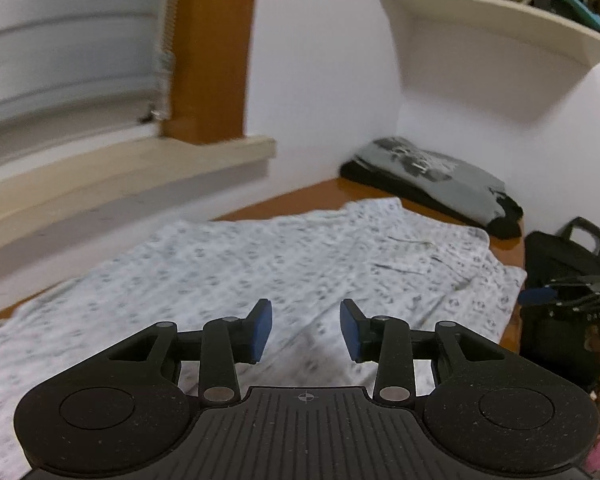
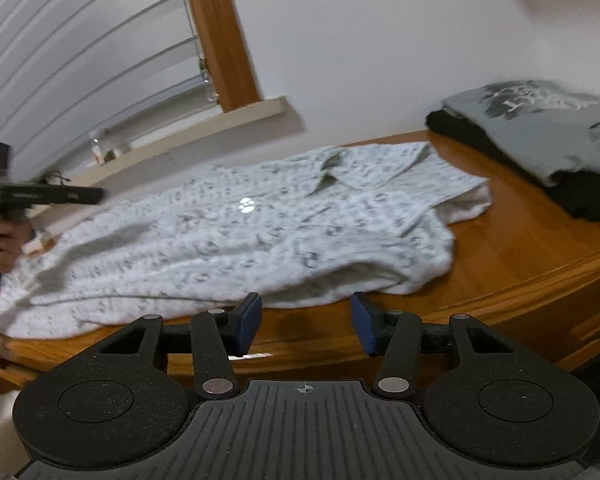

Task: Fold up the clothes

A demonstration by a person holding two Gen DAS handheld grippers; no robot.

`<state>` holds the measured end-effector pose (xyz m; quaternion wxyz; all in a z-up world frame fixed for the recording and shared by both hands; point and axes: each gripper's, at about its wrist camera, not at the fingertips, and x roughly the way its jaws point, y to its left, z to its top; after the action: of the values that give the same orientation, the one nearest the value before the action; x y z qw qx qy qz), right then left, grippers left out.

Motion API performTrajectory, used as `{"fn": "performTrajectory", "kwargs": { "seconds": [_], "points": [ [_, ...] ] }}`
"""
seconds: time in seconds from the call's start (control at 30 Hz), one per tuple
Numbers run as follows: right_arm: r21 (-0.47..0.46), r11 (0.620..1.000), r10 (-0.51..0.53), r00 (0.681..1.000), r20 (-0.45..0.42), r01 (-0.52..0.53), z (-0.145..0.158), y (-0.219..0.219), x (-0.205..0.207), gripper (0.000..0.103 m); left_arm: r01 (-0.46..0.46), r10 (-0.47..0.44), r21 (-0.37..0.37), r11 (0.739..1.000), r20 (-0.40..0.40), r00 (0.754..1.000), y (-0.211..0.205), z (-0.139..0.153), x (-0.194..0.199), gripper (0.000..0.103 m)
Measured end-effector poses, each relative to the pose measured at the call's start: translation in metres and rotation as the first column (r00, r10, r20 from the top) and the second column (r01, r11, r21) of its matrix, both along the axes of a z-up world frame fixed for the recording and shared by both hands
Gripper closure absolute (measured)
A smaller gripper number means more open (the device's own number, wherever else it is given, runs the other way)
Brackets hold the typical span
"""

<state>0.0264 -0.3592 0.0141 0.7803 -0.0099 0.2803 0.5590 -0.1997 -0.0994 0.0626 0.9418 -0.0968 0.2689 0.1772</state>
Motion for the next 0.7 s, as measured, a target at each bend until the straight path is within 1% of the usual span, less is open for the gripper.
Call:
{"fn": "performTrajectory", "kwargs": {
  "seconds": [0.07,0.1,0.13,0.17,0.2,0.3,0.33,0.37,0.4,0.43,0.5,0.53,0.57,0.6,0.63,0.7],
  "points": [
    [0.009,1.0,0.006,1.0,-0.009,-0.006,0.002,0.006,-0.001,0.054,0.024,-0.024,-0.012,1.0,-0.017,1.0,0.005,-0.011,0.019,0.067],
    [0.012,1.0,0.003,1.0,-0.01,-0.003,0.002,0.01,-0.001,0.054,0.028,-0.028,-0.023,0.999,-0.03,0.999,0.009,-0.017,0.028,0.067],
    [0.015,1.0,-0.009,1.0,-0.01,0.009,0.003,0.014,-0.001,0.051,0.027,-0.028,-0.032,0.999,-0.041,0.999,0.013,-0.023,0.036,0.068],
    [0.017,1.0,-0.027,1.0,-0.007,0.027,0.003,0.017,-0.001,0.046,0.033,-0.035,-0.041,0.999,-0.047,0.998,0.016,-0.028,0.042,0.068],
    [0.019,0.999,-0.041,0.999,-0.004,0.041,0.002,0.02,0.0,0.046,0.042,-0.044,-0.051,0.998,-0.051,0.998,0.019,-0.032,0.047,0.068],
    [0.032,0.997,-0.074,0.997,0.0,0.074,-0.001,0.026,0.003,0.05,0.057,-0.062,-0.072,0.996,-0.073,0.995,0.025,-0.042,0.06,0.066],
    [0.038,0.996,-0.08,0.997,-0.002,0.08,-0.002,0.027,0.005,0.056,0.065,-0.071,-0.073,0.995,-0.075,0.995,0.025,-0.044,0.062,0.064],
    [0.052,0.994,-0.098,0.995,0.001,0.098,-0.002,0.028,0.006,0.068,0.075,-0.08,-0.072,0.995,-0.075,0.994,0.025,-0.045,0.064,0.064],
    [0.063,0.992,-0.11,0.994,-0.004,0.11,-0.003,0.027,0.009,0.075,0.081,-0.086,-0.074,0.994,-0.075,0.993,0.026,-0.046,0.066,0.064],
    [0.074,0.99,-0.121,0.993,-0.013,0.121,-0.004,0.026,0.012,0.086,0.089,-0.095,-0.079,0.993,-0.07,0.993,0.027,-0.046,0.067,0.064],
    [0.12,0.984,-0.129,0.991,-0.023,0.13,-0.004,0.021,0.015,0.092,0.112,-0.117,-0.087,0.99,-0.058,0.991,0.027,-0.046,0.068,0.077],
    [0.147,0.98,-0.13,0.991,-0.019,0.131,-0.003,0.018,0.015,0.093,0.124,-0.129,-0.093,0.988,-0.054,0.99,0.027,-0.045,0.068,0.096],
    [0.174,0.976,-0.131,0.991,-0.015,0.132,-0.003,0.015,0.015,0.094,0.135,-0.14,-0.096,0.986,-0.051,0.989,0.026,-0.045,0.068,0.1],
    [0.192,0.972,-0.136,0.991,-0.006,0.134,-0.002,0.012,0.014,0.094,0.139,-0.142,-0.09,0.986,-0.037,0.989,0.025,-0.044,0.067,0.101],
    [0.208,0.968,-0.141,0.99,0.0,0.138,-0.001,0.009,0.013,0.094,0.129,-0.13,-0.082,0.988,-0.004,0.992,0.026,-0.042,0.063,0.101],
    [0.229,0.963,-0.144,0.99,-0.002,0.14,0.0,0.004,0.013,0.095,0.084,-0.072,-0.129,0.988,0.095,0.993,0.036,-0.037,0.051,0.101]
  ]
}}
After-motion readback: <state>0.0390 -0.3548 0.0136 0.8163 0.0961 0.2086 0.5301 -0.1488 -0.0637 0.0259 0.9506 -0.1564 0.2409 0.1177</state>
